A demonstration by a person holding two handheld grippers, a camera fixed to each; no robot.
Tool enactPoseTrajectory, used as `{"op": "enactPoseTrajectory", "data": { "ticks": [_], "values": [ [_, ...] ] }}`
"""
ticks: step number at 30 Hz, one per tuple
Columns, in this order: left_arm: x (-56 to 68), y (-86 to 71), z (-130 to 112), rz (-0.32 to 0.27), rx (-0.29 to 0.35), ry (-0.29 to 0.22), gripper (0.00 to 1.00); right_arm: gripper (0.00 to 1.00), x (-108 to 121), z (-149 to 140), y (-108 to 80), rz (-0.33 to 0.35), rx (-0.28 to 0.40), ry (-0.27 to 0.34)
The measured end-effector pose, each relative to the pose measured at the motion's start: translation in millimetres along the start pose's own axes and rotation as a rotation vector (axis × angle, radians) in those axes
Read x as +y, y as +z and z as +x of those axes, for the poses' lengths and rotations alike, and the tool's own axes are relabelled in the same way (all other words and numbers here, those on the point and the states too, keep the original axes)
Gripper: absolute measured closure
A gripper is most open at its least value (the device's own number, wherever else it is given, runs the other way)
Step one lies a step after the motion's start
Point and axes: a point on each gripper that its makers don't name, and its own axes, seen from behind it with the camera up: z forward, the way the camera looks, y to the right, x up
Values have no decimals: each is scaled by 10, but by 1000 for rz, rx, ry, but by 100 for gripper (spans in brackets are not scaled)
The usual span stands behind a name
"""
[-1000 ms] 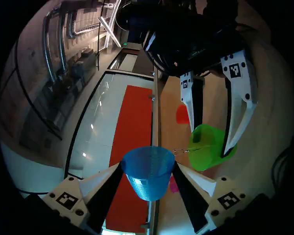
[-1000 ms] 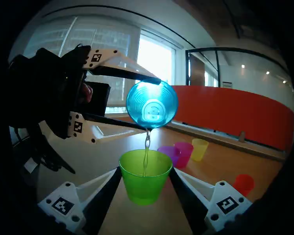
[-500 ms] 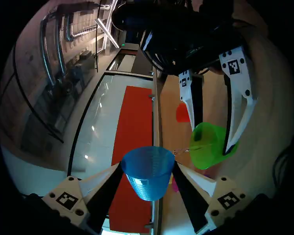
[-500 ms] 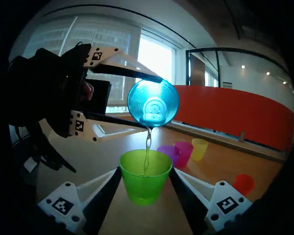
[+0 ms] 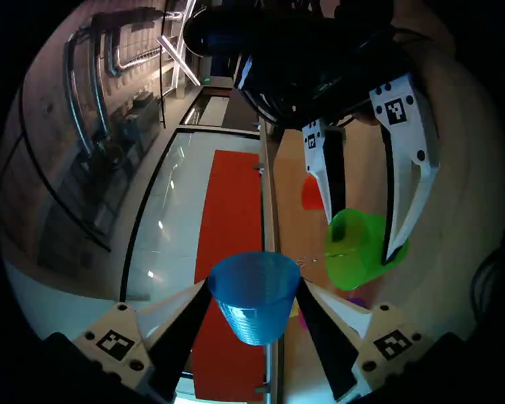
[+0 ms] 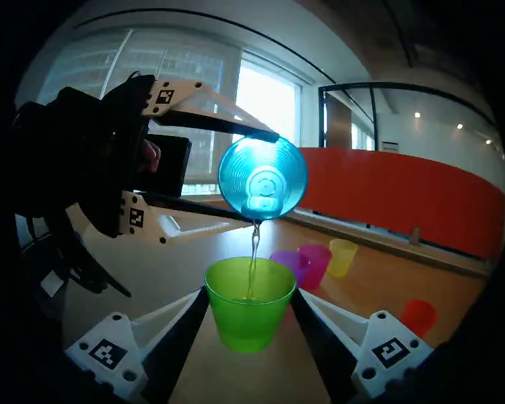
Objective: Pour water
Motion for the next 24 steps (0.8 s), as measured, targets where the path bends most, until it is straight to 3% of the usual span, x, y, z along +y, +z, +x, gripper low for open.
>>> {"op": "enactPoseTrajectory", "data": {
  "ticks": [9,24],
  "values": [
    [-41,19,19,4,2,29,13,9,9,-2,2,-2,1,0],
    [18,-8,49,8,5,56,13,9,30,7,-5,-7,6,1]
  ]
}}
